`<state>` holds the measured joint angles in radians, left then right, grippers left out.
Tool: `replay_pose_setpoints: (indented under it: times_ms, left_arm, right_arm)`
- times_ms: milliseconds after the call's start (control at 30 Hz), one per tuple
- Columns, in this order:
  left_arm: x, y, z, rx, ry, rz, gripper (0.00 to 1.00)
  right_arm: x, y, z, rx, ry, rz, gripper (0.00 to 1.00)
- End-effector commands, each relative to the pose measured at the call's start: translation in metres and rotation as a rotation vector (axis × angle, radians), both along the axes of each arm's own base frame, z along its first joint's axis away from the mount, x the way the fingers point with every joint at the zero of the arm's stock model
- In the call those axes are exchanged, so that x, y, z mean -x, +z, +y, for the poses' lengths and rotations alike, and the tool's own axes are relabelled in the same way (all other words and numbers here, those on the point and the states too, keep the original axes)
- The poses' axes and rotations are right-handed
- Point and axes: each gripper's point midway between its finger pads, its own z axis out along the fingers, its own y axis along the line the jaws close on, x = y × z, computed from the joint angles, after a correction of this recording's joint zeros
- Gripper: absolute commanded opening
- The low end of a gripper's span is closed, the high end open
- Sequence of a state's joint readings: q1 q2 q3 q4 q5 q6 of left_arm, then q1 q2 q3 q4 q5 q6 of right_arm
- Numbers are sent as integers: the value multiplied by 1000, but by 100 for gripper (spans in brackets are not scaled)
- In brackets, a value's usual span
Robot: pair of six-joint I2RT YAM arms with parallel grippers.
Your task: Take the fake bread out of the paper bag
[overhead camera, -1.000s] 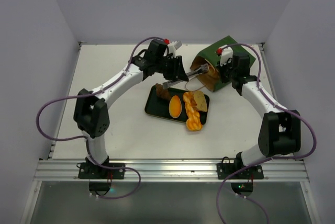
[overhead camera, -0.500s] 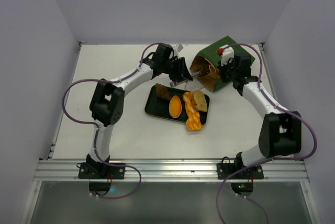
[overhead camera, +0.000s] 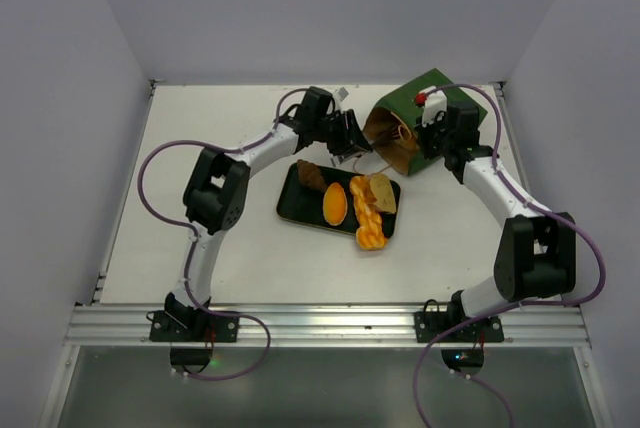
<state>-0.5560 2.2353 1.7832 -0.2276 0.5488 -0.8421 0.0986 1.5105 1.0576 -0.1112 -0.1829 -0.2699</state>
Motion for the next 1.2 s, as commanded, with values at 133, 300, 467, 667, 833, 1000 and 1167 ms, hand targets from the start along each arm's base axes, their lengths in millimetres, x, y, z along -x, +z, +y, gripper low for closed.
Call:
replay_pose_setpoints:
  times_ms: [133, 300, 467, 667, 833, 1000, 1167]
  left_arm:
    - [-16, 13, -8, 103, 27, -9, 48]
    - [-16, 2, -10, 104, 40, 26, 49]
    - [-17, 2, -10, 98, 44, 25, 49]
    - [-15, -4, -11, 97, 36, 45, 50]
    - [-15, -14, -13, 103, 38, 71, 50]
    - [-16, -14, -17, 135, 35, 89, 50]
    - [-18, -11, -23, 158, 33, 99, 50]
  right_arm:
    - [-3, 21, 6, -27, 27, -72, 0]
    - [-3, 21, 5, -26, 26, -71, 0]
    - [-3, 21, 5, -27, 27, -72, 0]
    - [-3, 20, 5, -29, 28, -70, 0]
    - [-3, 21, 5, -29, 28, -72, 0]
    - [-3, 18, 5, -28, 30, -66, 0]
    - [-3, 19, 6, -30, 34, -68, 0]
